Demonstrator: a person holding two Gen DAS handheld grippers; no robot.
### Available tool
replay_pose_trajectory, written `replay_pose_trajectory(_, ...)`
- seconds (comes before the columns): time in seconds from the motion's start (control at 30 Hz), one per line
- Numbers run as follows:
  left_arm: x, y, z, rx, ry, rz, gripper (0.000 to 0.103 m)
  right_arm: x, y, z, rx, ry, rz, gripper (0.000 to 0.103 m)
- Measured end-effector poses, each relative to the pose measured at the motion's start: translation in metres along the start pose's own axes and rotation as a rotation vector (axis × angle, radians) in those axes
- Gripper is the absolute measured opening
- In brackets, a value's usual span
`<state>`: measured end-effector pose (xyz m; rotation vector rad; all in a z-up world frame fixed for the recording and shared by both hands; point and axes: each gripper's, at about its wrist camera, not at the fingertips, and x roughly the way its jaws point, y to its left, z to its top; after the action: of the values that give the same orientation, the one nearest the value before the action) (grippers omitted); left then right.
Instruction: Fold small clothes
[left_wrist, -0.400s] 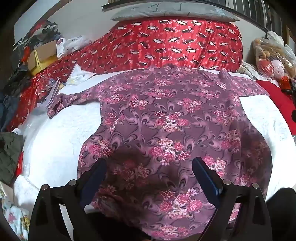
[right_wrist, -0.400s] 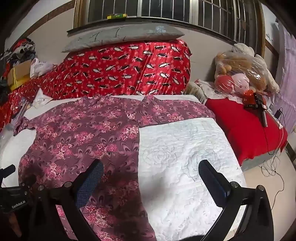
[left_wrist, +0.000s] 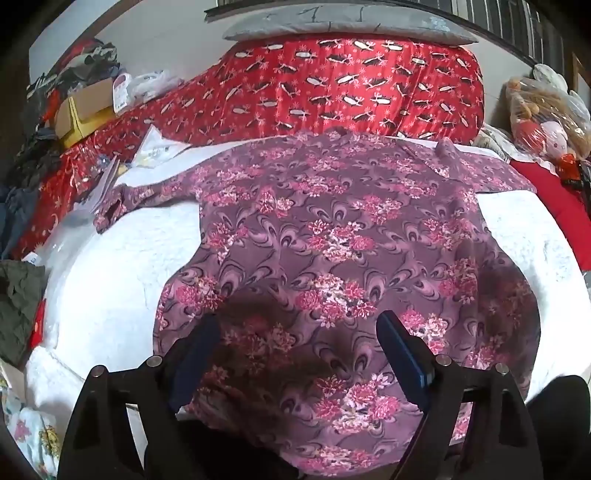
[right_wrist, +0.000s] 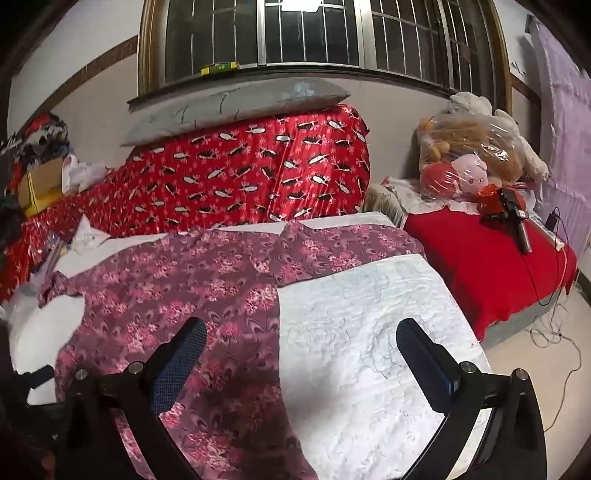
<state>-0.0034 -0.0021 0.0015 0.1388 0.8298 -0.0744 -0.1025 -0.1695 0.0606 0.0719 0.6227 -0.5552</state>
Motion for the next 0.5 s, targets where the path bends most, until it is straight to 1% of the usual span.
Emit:
replay_pose_trajectory(0.03,0.000,-0.001,0.000,0.003,-0.002,0.000,0.086,0.003,0.001,0.003,0.001,0.013,0.003,0.103)
replay_pose_trajectory(0.07,-0.001,-0.001,0.000,0.005,-0.003,-0.002,0.086,-0.002,-0.003,-0.002,0.022,0.000,0.017,0.103)
replay_pose_trajectory(0.17,-0.002,-0.003,0.000,0.006,-0.002,-0.004,0.086,0.001,-0.002,-0.009,0.031,0.018,0.031,0.103)
replay_pose_trajectory(0.3,-0.004,-0.003,0.001,0.009,-0.003,-0.002,0.086,0.010,0.006,-0.021,-0.012,0.068,0.040,0.103)
replay_pose_trajectory(0.37,-0.004,-0.003,0.001,0.007,-0.001,-0.003,0.086,0.014,0.011,-0.031,-0.039,0.083,0.035,0.103)
replay_pose_trajectory(0.5,-0.007,-0.004,0.002,0.007,0.002,-0.010,0.086,0.017,0.016,-0.038,-0.067,0.101,0.037,0.103)
